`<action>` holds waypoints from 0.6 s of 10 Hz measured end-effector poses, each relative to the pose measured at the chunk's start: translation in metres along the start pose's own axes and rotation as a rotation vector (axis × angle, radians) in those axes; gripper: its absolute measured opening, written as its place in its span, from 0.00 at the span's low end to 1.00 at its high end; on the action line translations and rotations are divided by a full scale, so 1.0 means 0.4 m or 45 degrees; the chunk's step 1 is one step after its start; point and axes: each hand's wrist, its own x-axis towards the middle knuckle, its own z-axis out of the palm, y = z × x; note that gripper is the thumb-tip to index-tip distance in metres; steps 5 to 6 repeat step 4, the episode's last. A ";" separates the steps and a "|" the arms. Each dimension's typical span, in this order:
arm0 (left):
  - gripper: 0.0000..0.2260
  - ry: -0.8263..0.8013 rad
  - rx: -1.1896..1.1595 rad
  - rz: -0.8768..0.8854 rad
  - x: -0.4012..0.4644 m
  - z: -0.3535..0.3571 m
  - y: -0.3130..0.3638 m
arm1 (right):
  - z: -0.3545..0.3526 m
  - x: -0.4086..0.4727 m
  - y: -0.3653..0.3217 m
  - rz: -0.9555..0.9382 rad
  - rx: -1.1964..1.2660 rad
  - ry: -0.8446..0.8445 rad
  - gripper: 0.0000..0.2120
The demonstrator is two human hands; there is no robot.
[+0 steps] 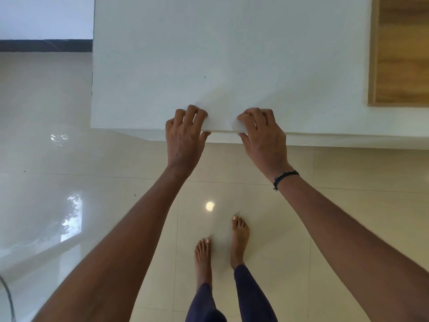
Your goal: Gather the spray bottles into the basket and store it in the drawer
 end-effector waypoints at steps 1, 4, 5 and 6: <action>0.22 -0.109 -0.059 -0.006 0.011 -0.025 -0.008 | -0.028 0.014 -0.005 -0.001 0.057 -0.095 0.18; 0.13 -0.405 -0.293 0.091 0.133 -0.164 -0.054 | -0.136 0.096 0.006 0.056 0.311 -0.271 0.10; 0.13 -0.405 -0.293 0.091 0.133 -0.164 -0.054 | -0.136 0.096 0.006 0.056 0.311 -0.271 0.10; 0.13 -0.405 -0.293 0.091 0.133 -0.164 -0.054 | -0.136 0.096 0.006 0.056 0.311 -0.271 0.10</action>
